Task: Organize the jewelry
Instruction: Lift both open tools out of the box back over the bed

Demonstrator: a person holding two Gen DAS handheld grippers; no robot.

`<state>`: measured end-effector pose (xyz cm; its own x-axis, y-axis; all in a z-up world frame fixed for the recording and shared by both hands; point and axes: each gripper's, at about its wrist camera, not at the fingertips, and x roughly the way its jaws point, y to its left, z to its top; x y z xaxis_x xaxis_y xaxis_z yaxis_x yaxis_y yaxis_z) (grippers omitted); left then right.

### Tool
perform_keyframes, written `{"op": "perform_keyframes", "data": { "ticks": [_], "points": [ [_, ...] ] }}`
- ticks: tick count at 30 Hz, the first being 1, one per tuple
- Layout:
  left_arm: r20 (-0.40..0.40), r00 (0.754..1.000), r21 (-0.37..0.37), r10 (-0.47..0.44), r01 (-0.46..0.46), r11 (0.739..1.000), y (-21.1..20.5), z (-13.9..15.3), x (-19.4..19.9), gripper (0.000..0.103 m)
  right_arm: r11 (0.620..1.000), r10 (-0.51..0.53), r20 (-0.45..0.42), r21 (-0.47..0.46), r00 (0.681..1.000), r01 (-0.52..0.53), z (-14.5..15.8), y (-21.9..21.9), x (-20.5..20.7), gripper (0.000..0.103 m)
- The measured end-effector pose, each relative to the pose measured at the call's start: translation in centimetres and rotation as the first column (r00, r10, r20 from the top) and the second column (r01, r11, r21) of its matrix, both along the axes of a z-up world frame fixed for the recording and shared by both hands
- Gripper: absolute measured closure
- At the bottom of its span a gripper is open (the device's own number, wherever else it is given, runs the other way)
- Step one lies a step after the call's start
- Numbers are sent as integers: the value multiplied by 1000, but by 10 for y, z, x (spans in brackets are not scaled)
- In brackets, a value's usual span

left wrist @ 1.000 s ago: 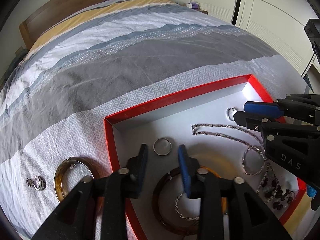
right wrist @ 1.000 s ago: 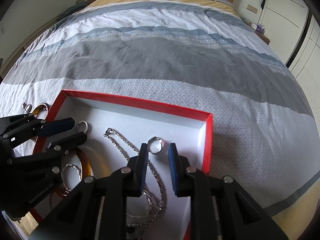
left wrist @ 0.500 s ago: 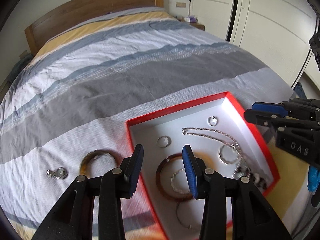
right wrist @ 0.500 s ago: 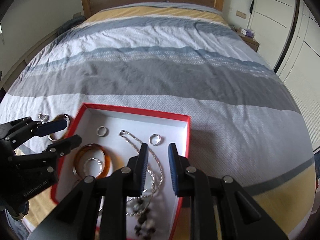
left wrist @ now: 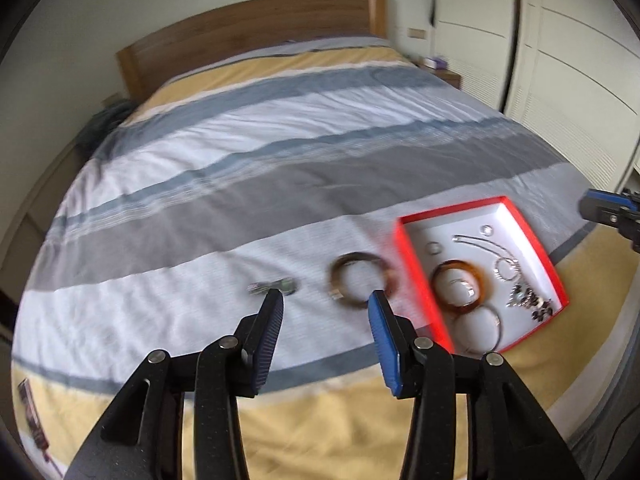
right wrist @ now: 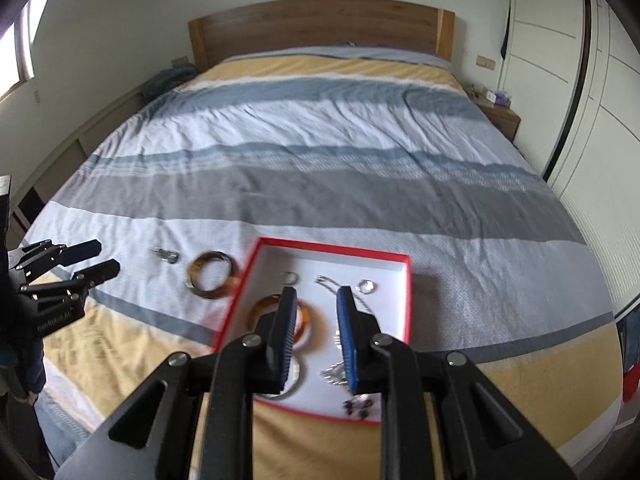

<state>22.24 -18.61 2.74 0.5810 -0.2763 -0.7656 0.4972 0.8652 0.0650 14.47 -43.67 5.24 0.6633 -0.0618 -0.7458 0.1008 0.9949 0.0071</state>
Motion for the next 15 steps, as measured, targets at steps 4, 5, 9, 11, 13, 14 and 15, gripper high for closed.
{"op": "perform_keyframes", "data": {
  "ticks": [4, 5, 9, 11, 13, 14, 15],
  "points": [
    [31, 998, 7, 59, -59, 998, 42, 19, -13, 53, 1000, 29, 35, 8, 999, -29, 19, 27, -15, 83],
    [36, 997, 9, 71, -71, 997, 50, 23, -15, 51, 999, 36, 41, 8, 999, -36, 22, 32, -17, 83],
    [55, 992, 14, 109, -110, 994, 81, 34, -25, 43, 997, 68, 71, 16, 995, -69, 37, 59, -27, 83],
    [59, 991, 17, 121, -122, 992, 92, 37, -28, 39, 997, 80, 80, 19, 994, -81, 40, 69, -29, 83],
    [63, 989, 16, 133, -134, 991, 102, 39, -29, 39, 995, 95, 91, 23, 991, -98, 42, 79, -31, 81],
    [62, 988, 16, 139, -140, 990, 106, 39, -29, 39, 994, 100, 92, 25, 991, -103, 42, 81, -31, 80],
    [62, 988, 15, 143, -144, 989, 107, 39, -28, 39, 994, 107, 91, 27, 990, -110, 41, 85, -30, 79]
  ]
}}
